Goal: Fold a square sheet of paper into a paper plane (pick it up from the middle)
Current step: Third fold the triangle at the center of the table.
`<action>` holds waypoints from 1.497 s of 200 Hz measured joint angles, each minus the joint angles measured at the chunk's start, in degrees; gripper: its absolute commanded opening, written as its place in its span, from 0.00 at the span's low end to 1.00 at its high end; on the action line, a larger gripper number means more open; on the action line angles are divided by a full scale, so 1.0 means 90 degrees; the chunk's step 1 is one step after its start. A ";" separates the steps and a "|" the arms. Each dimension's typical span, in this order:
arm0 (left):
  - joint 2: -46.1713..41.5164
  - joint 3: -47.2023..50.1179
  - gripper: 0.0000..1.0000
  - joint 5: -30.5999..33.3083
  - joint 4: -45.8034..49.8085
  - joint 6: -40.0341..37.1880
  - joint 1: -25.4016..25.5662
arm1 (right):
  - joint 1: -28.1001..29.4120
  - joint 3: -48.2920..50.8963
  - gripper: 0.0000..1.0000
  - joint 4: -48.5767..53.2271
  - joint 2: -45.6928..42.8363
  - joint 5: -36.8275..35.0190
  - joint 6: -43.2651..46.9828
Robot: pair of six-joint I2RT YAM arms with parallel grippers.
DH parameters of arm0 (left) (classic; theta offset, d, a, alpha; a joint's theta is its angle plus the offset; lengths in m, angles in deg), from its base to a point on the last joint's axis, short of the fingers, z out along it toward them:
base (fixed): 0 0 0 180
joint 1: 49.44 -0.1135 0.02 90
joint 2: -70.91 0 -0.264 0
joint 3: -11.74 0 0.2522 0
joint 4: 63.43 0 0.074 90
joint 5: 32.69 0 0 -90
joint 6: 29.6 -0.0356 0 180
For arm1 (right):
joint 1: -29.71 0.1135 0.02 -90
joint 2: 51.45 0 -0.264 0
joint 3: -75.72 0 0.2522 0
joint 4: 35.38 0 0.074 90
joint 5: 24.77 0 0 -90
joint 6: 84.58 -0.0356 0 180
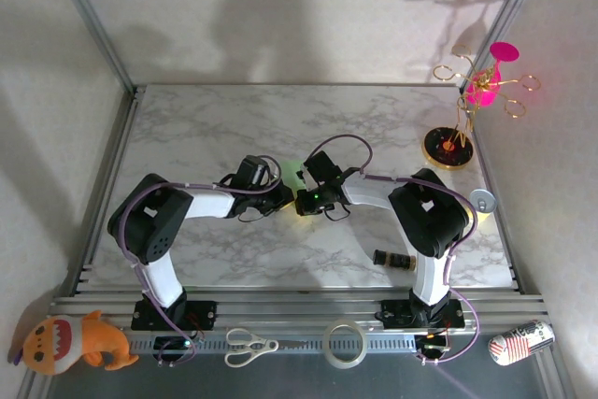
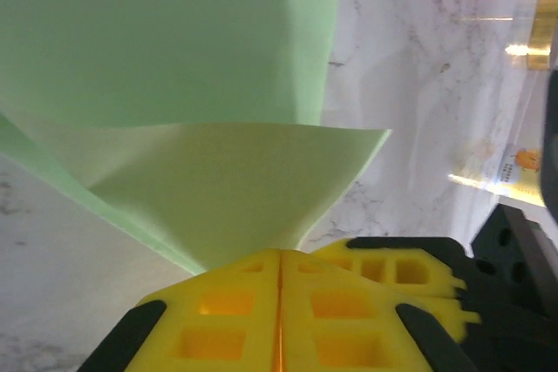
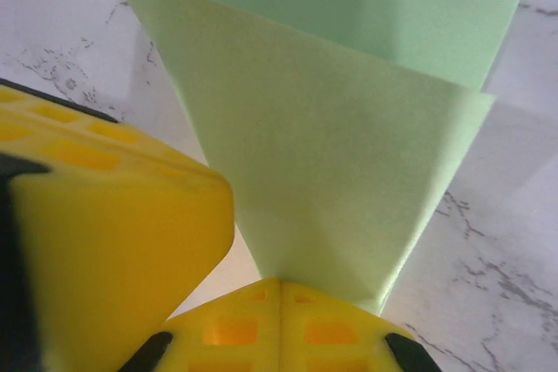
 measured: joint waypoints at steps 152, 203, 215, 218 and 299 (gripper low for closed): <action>0.0374 -0.0675 0.07 0.0425 0.1073 -0.0607 -0.0185 | 0.0002 0.0007 0.05 0.0049 0.0007 -0.0056 0.0012; 0.0398 -0.0850 0.08 0.0430 0.1443 -0.1103 -0.0865 | 0.0002 0.0070 0.05 -0.0090 0.0005 -0.0061 0.0022; 0.0398 -0.0869 0.08 0.0420 0.1508 -0.1197 -0.0998 | 0.0002 0.0087 0.05 -0.0160 0.0005 -0.0073 0.0019; 0.0398 -0.0882 0.07 0.0420 0.1535 -0.1222 -0.1027 | 0.0002 0.0090 0.05 -0.0180 0.0005 -0.0073 0.0019; -0.0272 -0.1037 0.09 0.1010 0.2025 -0.1370 -0.1545 | 0.0002 0.0100 0.05 -0.0233 0.0005 -0.0046 0.0000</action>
